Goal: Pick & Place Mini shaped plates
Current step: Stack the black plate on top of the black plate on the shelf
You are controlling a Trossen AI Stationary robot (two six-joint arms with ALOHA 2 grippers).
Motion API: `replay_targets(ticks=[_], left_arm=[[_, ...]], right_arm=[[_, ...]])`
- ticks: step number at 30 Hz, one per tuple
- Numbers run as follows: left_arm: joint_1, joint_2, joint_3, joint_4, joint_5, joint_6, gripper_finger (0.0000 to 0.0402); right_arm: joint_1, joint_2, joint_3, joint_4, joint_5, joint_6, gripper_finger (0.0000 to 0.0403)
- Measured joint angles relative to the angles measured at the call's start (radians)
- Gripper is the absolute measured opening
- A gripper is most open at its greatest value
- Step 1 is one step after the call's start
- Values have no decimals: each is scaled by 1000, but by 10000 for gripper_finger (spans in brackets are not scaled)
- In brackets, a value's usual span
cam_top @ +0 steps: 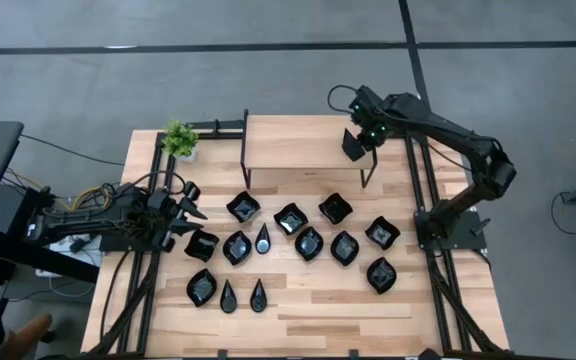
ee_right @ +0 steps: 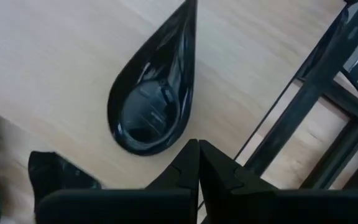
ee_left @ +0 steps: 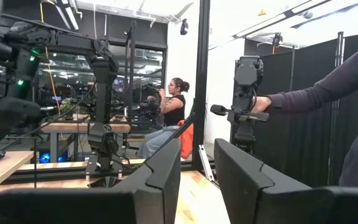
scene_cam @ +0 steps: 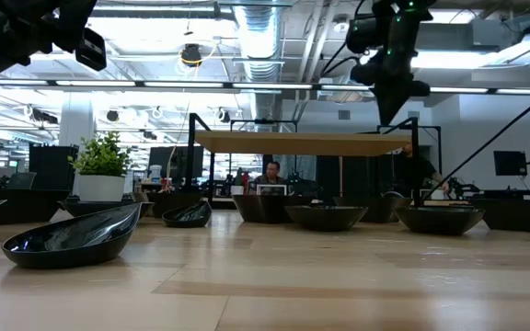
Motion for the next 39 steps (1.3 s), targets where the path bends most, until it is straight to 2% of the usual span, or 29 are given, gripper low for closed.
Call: replay_targets(ticks=[8,26,39], left_arm=[[0,0,0,7,0,0,99],[0,0,0,21,0,0,99],[0,0,0,37,0,0,99]], right_arm=[[-16,-1,-62,29,-8,1,0],[-31,-1,-63,106,-11,1,0],[-15,-1,-63,101,-8,1,0]])
